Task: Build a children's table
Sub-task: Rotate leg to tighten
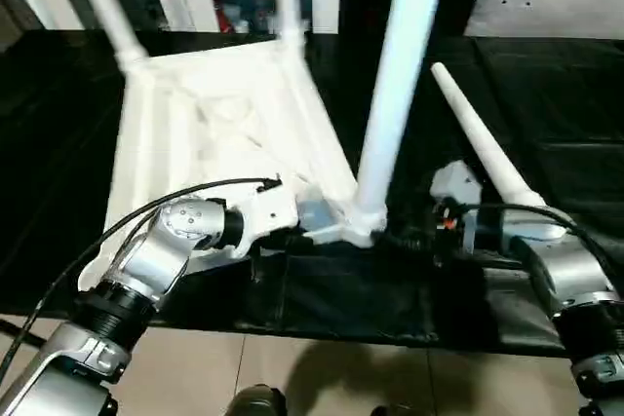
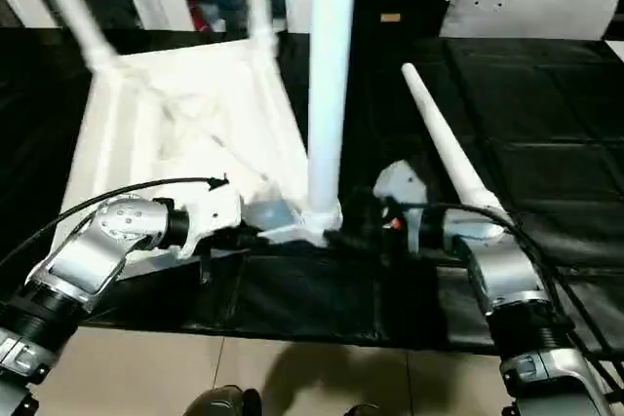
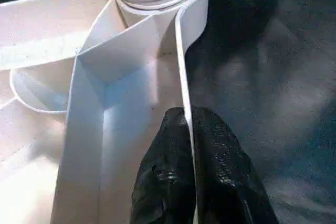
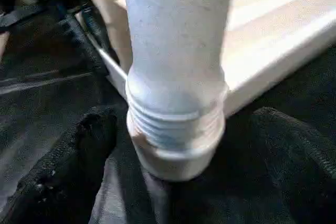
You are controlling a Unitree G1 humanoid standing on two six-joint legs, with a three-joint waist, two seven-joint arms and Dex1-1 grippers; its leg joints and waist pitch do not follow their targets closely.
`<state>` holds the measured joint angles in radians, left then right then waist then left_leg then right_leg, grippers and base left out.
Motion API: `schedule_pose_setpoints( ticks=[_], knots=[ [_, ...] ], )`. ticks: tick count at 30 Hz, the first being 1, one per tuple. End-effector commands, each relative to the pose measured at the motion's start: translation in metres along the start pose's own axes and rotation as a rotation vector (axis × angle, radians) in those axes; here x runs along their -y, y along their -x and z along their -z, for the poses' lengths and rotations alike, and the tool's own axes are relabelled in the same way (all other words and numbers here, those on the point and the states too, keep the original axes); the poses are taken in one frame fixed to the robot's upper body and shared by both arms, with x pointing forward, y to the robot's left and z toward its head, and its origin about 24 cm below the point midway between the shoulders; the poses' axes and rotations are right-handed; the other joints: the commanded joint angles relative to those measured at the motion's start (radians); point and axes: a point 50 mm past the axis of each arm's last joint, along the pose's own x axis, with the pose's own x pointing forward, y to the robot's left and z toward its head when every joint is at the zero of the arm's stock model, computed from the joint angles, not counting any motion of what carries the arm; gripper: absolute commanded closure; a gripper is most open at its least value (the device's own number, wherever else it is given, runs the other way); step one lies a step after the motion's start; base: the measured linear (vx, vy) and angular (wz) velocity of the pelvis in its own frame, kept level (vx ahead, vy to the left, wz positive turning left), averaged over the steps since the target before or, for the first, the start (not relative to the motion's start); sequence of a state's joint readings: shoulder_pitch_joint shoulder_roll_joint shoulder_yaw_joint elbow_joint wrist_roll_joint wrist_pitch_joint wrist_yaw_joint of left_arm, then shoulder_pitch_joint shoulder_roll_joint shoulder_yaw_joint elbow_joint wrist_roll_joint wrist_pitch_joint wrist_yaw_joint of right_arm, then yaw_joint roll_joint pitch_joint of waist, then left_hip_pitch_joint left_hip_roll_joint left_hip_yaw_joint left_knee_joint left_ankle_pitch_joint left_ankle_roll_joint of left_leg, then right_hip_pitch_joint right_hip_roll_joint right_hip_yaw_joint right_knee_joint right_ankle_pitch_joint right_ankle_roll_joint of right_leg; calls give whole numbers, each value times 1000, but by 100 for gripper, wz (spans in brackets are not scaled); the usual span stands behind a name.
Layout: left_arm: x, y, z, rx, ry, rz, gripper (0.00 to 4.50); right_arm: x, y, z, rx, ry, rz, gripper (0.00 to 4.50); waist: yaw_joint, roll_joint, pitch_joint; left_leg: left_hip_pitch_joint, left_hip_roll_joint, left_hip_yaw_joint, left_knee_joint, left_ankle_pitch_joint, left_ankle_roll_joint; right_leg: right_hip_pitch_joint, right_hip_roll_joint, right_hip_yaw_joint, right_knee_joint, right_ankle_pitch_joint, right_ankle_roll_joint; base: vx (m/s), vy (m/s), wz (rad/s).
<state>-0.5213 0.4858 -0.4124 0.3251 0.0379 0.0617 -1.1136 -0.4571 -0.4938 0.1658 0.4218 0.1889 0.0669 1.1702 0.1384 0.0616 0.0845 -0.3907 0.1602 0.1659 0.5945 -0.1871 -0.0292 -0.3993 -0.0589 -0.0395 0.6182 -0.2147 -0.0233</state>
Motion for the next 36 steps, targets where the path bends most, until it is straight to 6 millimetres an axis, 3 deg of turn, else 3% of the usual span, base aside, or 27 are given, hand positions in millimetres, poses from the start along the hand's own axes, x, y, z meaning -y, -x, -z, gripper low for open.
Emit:
schedule_pose_setpoints(
  ticks=[1, 9, 19, 29, 33, 36],
  knots=[
    [15, -10, 2, -47, -52, 136, 450, 1, -1, -8, -4, 44, -34, 4, -4, -2, -78, 21, 74, -20, -53, -69, 125, 48, -88, 41, -49, 74, -287, 0, 0, 0],
    [15, -10, 3, -47, -63, 157, 450, 1, -6, -6, -7, -18, -115, 4, -1, -8, -74, 18, 72, -20, -56, -101, 103, 49, -90, 42, -53, 16, -281, 0, 0, 0],
    [15, -9, 5, -50, -63, 168, 450, 0, -8, -6, -6, -31, -144, 87, 0, -6, -78, 18, 72, -20, -52, -72, 112, 48, -89, 41, -48, 46, -280, 0, 0, 0],
    [15, -9, 7, -45, -42, 158, 450, -6, -9, -3, 0, -31, -163, 166, 0, -10, -78, 17, 72, -19, -53, -79, 109, 49, -89, 41, -50, 20, -278, 0, 0, 0],
    [16, -10, 7, -23, 5, 128, 450, -15, -9, 2, 11, -60, -173, 174, 3, -7, -78, 19, 74, -20, -53, -74, 110, 48, -89, 42, -49, 25, -271, 0, 0, 0],
    [10, -14, 1, 21, 91, 27, 450, -24, -17, 14, 6, -120, -70, 176, 5, -5, -76, 19, 75, -20, -56, -93, 104, 46, -91, 42, -55, 1, -272, 0, 0, 0]
  ],
)
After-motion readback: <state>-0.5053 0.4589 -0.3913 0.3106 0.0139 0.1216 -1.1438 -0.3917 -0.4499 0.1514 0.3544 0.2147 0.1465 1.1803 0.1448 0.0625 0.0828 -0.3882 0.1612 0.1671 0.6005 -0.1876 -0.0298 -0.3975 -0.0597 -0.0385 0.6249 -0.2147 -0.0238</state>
